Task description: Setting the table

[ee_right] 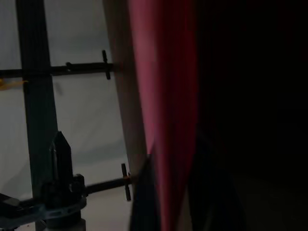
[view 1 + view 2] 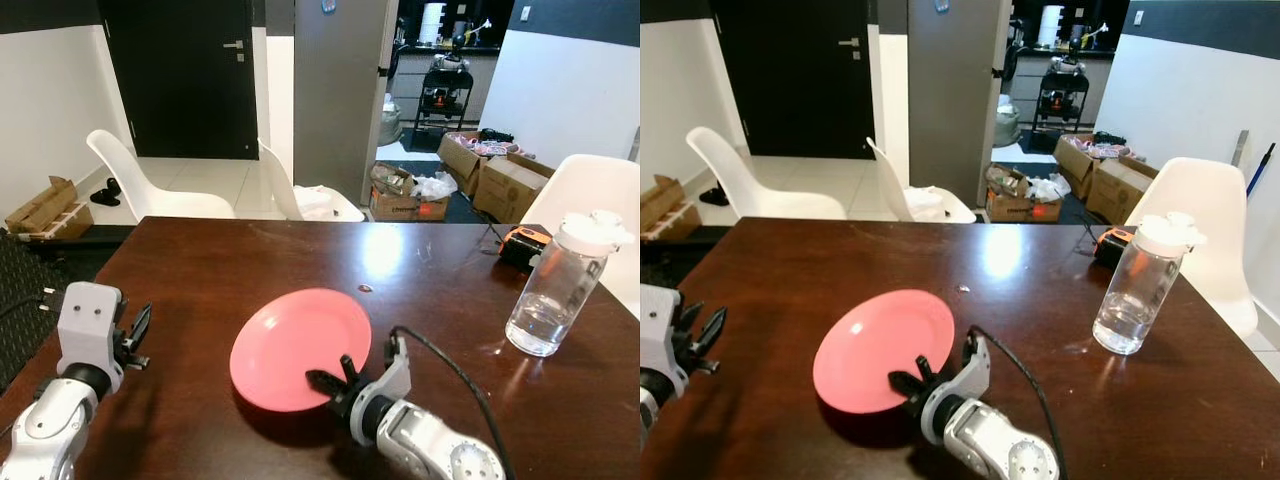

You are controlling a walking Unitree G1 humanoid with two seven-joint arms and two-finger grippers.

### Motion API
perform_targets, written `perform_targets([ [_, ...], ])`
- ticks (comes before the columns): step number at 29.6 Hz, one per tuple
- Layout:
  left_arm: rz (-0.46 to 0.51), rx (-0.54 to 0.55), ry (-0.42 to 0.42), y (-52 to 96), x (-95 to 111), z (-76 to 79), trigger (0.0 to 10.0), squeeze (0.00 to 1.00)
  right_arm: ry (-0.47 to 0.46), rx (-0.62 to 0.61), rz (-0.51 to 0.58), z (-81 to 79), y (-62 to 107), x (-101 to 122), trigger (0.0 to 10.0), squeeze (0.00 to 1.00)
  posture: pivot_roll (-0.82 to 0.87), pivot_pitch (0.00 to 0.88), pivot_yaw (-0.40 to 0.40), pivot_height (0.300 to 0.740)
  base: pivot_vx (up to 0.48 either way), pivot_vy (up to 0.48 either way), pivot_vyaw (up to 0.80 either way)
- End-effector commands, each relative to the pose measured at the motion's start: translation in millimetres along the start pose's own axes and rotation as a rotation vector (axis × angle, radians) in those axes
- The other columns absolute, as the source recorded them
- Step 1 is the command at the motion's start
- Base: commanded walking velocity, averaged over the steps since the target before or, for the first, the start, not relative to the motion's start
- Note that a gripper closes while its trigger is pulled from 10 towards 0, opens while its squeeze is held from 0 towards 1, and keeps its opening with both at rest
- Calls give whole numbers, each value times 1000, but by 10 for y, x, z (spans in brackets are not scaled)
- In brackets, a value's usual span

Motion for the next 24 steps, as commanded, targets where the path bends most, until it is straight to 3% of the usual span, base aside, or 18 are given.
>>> perform_targets([
  [1, -21, -8, -7, 21, -43, 22, 10000, 0, -130, 152, -101, -387, -230, -460, 10000, 1000, 104, 84, 61, 740, 0, 0, 0],
  [6, -27, -15, 1, 20, -67, 58, 10000, 0, -128, 153, -20, -484, -162, -309, 10000, 1000, 92, 85, 64, 740, 0, 0, 0],
  [9, -32, -30, 4, 11, -72, 96, 10000, 0, -108, 44, 123, -576, -23, -126, 10000, 1000, 87, 88, 68, 740, 0, 0, 0],
  [10, -32, -30, 4, 11, -72, 96, 10000, 0, -108, 44, 123, -576, -23, -126, 10000, 1000, 87, 88, 68, 740, 0, 0, 0],
  [11, -34, -34, 5, 8, -73, 105, 10000, 0, -127, -19, 172, -586, 38, -78, 10000, 0, 82, 91, 70, 740, 0, 0, 0],
  [12, -39, -44, 6, 0, -77, 121, 10000, 0, -165, -60, 213, -647, 167, -53, 10000, 0, 74, 93, 75, 740, 0, 0, 0],
  [19, -48, -88, 10, -62, -96, 227, 10000, 0, -234, -72, 130, -710, 337, -293, 10000, 0, 45, 104, 94, 740, 0, 0, 0],
  [24, -46, -109, 14, -106, -90, 283, 10000, 0, -208, -55, 102, -734, 443, -299, 10000, 0, 29, 106, 101, 740, 0, 0, 0],
])
Point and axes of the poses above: a point about 5 cm out from each wrist's last joint towards the gripper, its own y axis pointing back from the gripper into the wrist, its own x axis along the axis of the wrist's last joint, z = x × y, the point moved 1 cm from there along -y, pointing out of the wrist towards the gripper, and after that the axes turned 4 degrees about y, right-handed, at the moved point
